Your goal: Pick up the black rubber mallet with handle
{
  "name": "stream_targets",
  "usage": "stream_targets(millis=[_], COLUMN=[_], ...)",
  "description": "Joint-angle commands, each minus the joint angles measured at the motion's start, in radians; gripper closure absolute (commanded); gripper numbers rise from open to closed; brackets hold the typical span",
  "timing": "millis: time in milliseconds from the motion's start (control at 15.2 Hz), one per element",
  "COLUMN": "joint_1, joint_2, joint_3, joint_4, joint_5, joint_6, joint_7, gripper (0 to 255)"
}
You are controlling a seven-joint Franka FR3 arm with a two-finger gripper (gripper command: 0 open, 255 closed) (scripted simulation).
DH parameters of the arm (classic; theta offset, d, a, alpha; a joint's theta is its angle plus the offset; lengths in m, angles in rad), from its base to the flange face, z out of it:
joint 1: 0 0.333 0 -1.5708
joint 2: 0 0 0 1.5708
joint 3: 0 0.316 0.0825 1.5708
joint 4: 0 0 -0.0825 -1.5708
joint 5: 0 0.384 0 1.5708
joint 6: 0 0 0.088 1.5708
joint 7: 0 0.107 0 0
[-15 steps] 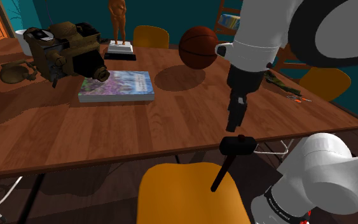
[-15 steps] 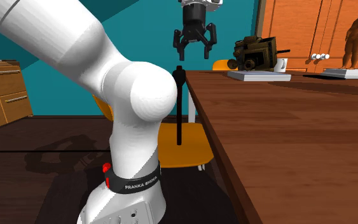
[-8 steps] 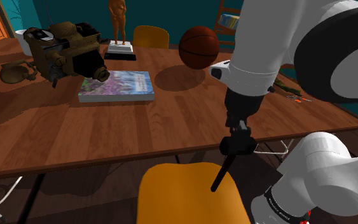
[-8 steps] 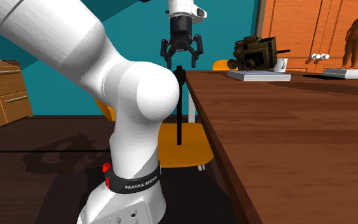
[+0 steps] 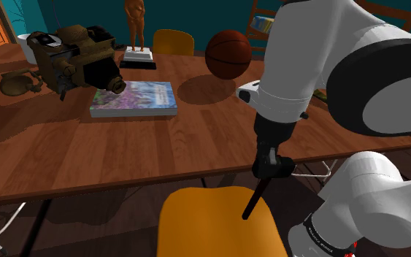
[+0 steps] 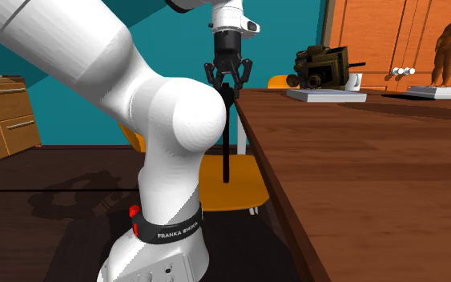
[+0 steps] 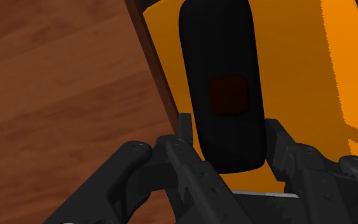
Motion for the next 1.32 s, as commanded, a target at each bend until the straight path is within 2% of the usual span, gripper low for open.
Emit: stream_targets(millis=[0, 396, 1254], joint_1=[0.0, 0.0, -0.015], joint_2=[0.0, 0.0, 0.02], joint_3=[0.0, 0.0, -0.029], joint_4=[-0.002, -0.001, 0.183], joint_5=[0.0, 0.0, -0.029], joint_6=[0.0, 0.0, -0.164], joint_7=[0.0, 0.0, -0.006], gripper=[255, 255, 255])
